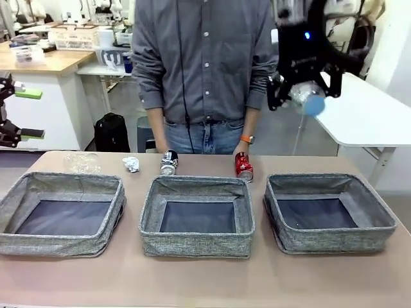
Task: Sort the waste into the appropriate baskets.
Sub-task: Pick up the waste item pointed out by the person.
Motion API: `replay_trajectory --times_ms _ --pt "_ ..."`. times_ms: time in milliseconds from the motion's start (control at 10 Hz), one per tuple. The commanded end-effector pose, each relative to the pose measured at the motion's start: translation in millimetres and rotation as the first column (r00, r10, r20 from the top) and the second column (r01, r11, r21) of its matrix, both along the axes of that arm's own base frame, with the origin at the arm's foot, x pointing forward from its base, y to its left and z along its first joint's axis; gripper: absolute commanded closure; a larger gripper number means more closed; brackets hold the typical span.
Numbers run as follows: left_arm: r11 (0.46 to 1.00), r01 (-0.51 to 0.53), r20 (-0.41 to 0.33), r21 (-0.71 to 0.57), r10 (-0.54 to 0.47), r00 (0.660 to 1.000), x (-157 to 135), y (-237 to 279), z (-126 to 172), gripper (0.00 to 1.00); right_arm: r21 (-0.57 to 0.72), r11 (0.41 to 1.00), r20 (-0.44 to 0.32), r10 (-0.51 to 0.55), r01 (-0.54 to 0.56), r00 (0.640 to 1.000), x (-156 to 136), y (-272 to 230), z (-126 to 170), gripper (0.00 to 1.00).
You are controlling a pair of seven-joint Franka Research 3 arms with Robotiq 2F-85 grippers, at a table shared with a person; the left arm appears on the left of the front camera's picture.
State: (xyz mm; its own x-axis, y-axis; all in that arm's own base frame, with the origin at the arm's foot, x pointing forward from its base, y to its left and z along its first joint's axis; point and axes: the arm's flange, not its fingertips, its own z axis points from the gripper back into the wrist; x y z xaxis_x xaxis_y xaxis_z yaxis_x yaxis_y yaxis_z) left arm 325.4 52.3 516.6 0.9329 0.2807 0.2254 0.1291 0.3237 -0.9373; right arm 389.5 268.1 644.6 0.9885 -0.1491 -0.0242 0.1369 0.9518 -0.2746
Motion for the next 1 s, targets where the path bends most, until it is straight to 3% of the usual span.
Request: replay_trajectory --times_ms 0,200,300,400,500,600,700,900 --pt "1.000 0.005 0.026 -0.018 -0.005 1.000 0.1 -0.8 0.6 0.00 -0.023 0.998 -0.037 -0.055 0.054 0.998 32.9 55.8 22.1 1.00" --pt "1.000 0.005 0.026 -0.018 -0.005 1.000 0.1 -0.8 0.6 0.00 0.084 0.996 0.071 0.006 -0.012 0.997 25.6 54.5 32.6 1.00" --pt "1.000 0.005 0.026 -0.018 -0.005 1.000 0.1 -0.8 0.6 0.00 0.012 0.999 -0.033 -0.044 0.044 0.999 13.4 50.1 9.0 1.00" --pt "1.000 0.005 0.026 -0.018 -0.005 1.000 0.1 -0.8 0.6 0.00 0.012 0.999 -0.033 -0.044 0.044 0.999 13.4 50.1 9.0 1.00" --pt "1.000 0.005 0.026 -0.018 -0.005 1.000 0.1 -0.8 0.6 0.00 0.052 0.998 -0.009 -0.026 0.026 1.000 21.0 62.6 18.9 1.00" --pt "1.000 0.005 0.026 -0.018 -0.005 1.000 0.1 -0.8 0.6 0.00 -0.001 0.991 0.009 -0.137 0.137 0.991 6.9 76.4 27.6 1.00" --pt "1.000 0.005 0.026 -0.018 -0.005 1.000 0.1 -0.8 0.6 0.00 -0.037 0.983 0.034 -0.179 0.180 0.983 -1.0 107.3 49.1 1.00" --pt "1.000 0.005 0.026 -0.018 -0.005 1.000 0.1 -0.8 0.6 0.00 0.022 0.980 0.038 -0.196 0.195 0.980 -1.2 150.0 78.8 1.00"
